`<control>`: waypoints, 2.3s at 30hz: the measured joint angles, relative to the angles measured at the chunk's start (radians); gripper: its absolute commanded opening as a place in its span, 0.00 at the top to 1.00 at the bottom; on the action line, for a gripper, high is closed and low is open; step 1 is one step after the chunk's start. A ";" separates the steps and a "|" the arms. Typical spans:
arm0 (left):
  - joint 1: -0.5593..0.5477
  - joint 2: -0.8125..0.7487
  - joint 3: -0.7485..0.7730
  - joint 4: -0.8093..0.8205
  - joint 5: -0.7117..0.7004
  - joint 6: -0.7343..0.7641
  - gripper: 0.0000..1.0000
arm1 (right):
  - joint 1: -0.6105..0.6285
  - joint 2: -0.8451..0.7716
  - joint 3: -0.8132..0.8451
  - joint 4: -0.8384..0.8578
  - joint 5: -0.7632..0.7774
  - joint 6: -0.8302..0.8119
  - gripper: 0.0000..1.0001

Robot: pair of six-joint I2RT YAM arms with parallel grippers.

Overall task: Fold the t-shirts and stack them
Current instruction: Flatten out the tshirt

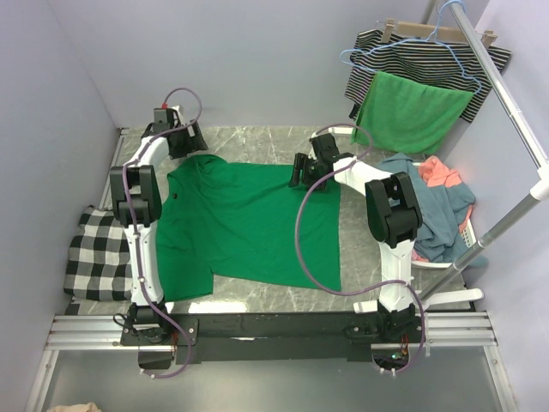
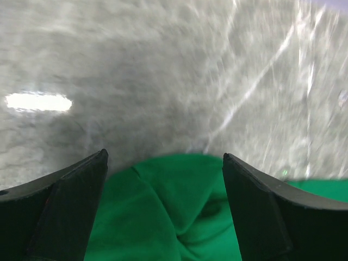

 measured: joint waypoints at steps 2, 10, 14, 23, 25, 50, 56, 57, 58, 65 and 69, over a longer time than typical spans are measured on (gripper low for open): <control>-0.010 0.000 0.010 -0.035 -0.001 0.047 0.10 | 0.000 0.000 0.000 0.000 0.000 0.000 0.25; -0.031 0.020 0.056 -0.143 -0.018 0.213 0.42 | 0.000 0.000 0.000 0.001 -0.001 -0.004 0.25; -0.039 0.031 0.069 -0.157 -0.045 0.258 0.70 | 0.000 0.000 0.000 0.002 -0.001 -0.006 0.25; -0.069 0.043 0.086 -0.166 -0.068 0.282 0.99 | 0.000 0.000 -0.002 0.008 0.000 -0.008 0.26; -0.071 0.041 0.086 -0.159 -0.071 0.269 0.99 | 0.000 0.000 -0.002 0.009 0.000 -0.008 0.26; 0.068 -0.145 -0.062 0.019 -0.308 0.034 0.10 | 0.004 -0.008 -0.020 0.034 0.018 -0.010 0.30; 0.064 -0.129 -0.110 -0.046 -0.278 0.016 0.12 | 0.018 -0.011 -0.026 0.034 0.035 -0.019 0.28; 0.064 -0.140 -0.122 -0.044 -0.260 0.008 0.10 | 0.024 -0.016 -0.034 0.039 0.050 -0.020 0.26; 0.063 -0.159 -0.145 -0.040 -0.240 -0.003 0.10 | 0.031 -0.026 -0.047 0.047 0.062 -0.022 0.25; 0.026 -0.422 -0.467 0.052 -0.137 -0.105 0.10 | 0.118 -0.135 -0.151 -0.033 0.147 -0.034 0.23; -0.079 -0.565 -0.594 0.070 -0.186 -0.150 0.10 | 0.149 -0.182 -0.154 -0.082 0.174 -0.045 0.22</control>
